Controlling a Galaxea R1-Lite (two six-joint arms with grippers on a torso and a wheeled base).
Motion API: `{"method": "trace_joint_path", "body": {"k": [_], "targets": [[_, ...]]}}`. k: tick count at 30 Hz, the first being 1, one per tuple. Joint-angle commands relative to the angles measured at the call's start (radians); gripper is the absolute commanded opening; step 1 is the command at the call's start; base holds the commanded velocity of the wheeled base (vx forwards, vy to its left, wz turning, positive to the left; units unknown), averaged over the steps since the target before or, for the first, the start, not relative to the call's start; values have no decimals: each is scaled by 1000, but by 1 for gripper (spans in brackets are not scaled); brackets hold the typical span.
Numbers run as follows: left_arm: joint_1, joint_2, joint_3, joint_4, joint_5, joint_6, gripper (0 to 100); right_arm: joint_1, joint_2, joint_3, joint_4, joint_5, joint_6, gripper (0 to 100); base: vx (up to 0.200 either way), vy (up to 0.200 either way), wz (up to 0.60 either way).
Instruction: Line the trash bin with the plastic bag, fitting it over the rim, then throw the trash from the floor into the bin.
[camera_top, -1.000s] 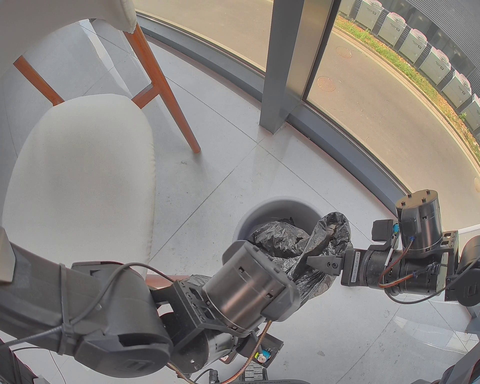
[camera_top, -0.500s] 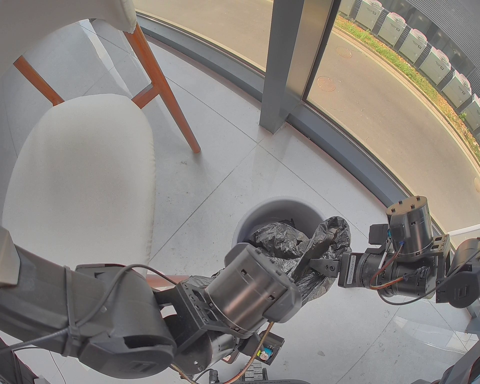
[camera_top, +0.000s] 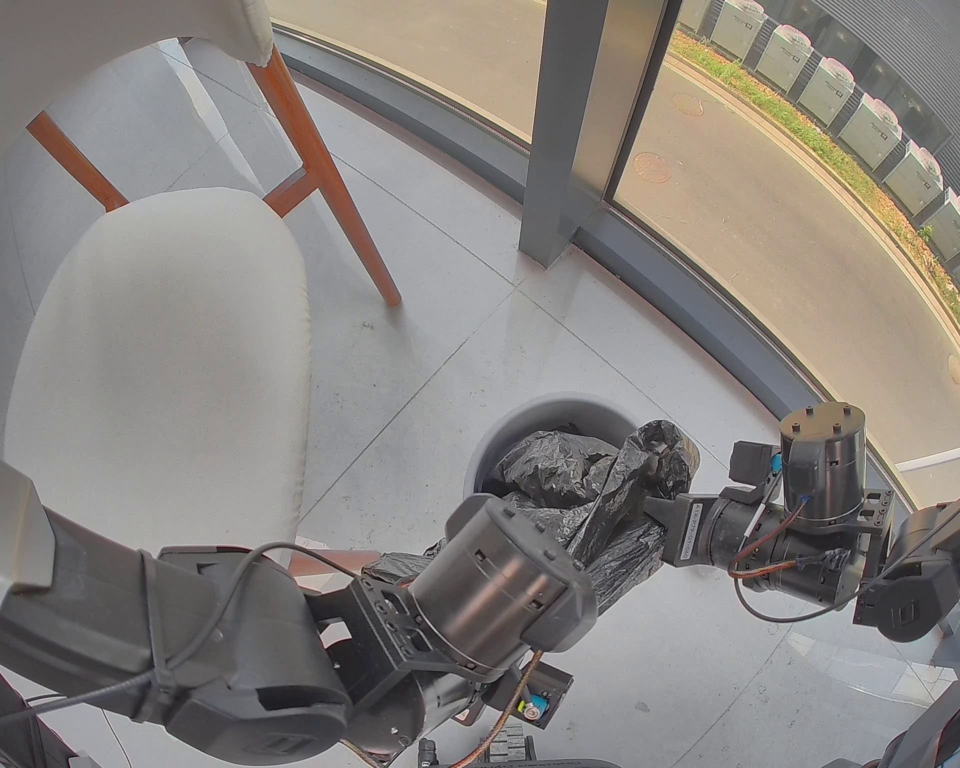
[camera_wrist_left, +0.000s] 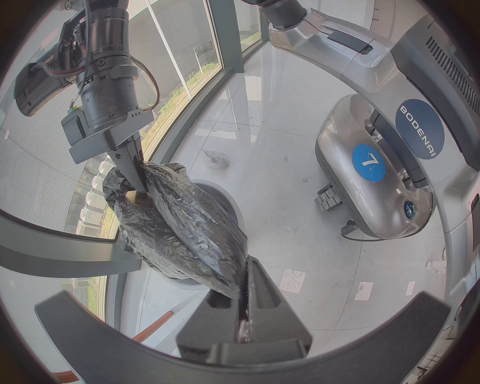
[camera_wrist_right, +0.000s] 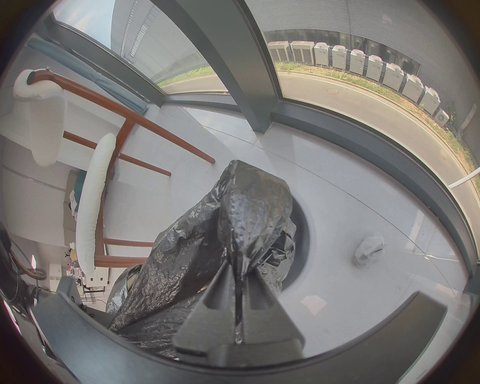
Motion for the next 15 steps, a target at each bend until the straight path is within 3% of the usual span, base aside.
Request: {"method": "trace_joint_path", "body": {"k": [1,10,15], "targets": [[6,-4,-2,-3,13,-3,0,0,23,-1,-22,0,-4,0,0,0,0],[7,91,6,-201,54,-7,0,-9,115,53,-283,0,-64,0,0,0,0],[-6,157,1,-270,56,-12,0,-10,133,82,-350,3,-68,0,0,0,0]]}}
